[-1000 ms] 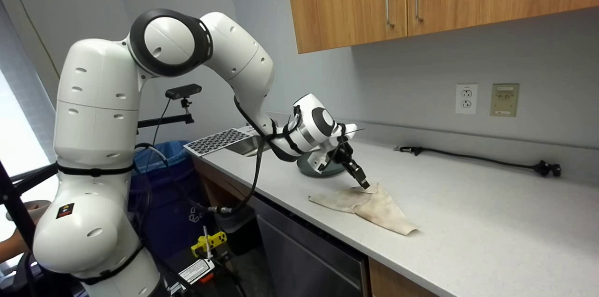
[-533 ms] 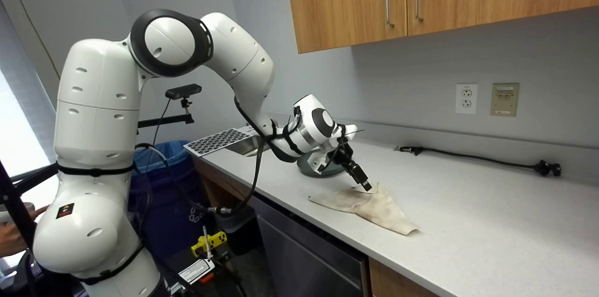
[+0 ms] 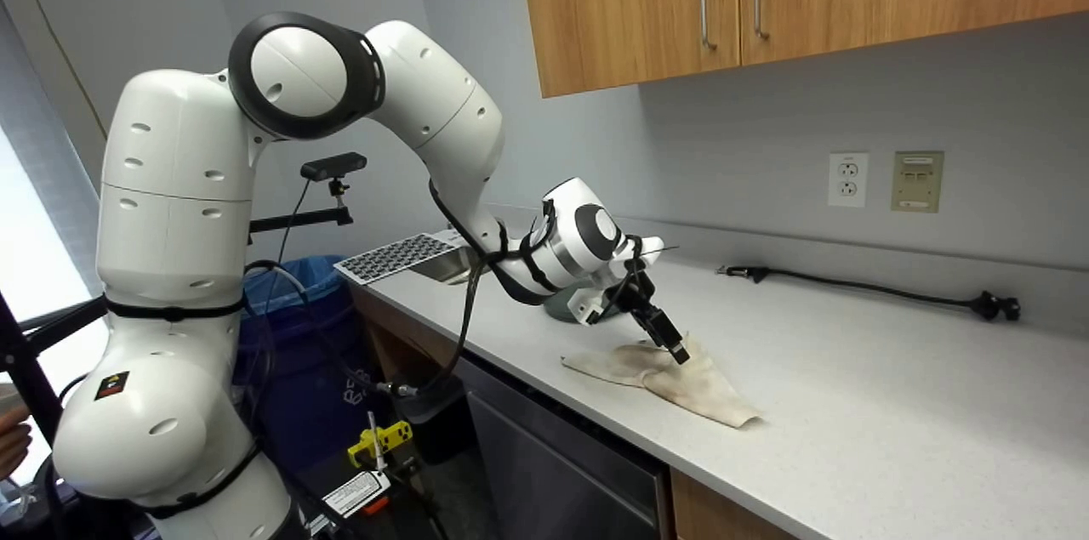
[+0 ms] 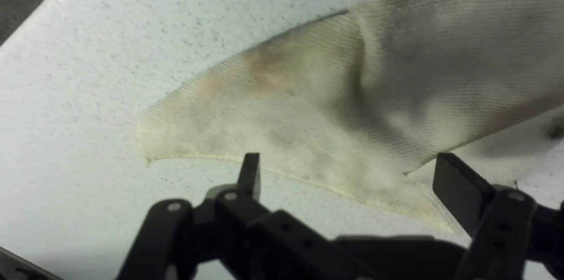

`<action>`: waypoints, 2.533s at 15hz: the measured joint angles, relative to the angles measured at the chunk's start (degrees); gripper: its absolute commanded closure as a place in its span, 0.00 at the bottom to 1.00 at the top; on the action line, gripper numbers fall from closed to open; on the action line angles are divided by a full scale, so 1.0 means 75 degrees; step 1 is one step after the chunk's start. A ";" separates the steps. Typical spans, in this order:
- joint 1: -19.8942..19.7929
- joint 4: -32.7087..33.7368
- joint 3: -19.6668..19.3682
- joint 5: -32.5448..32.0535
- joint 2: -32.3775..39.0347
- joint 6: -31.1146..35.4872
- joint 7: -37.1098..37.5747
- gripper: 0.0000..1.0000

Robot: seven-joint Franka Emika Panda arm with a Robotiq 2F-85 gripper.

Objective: Fold the towel in two triangles

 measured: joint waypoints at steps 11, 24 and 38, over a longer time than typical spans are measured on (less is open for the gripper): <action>-0.0185 -0.0786 -0.0212 0.0656 -0.0614 0.0378 -0.1027 0.00; -0.0243 -0.0419 -0.0663 0.0625 -0.0333 0.0370 -0.0790 0.00; -0.0457 -0.0223 -0.1303 0.4834 0.0332 0.0686 -0.2379 0.00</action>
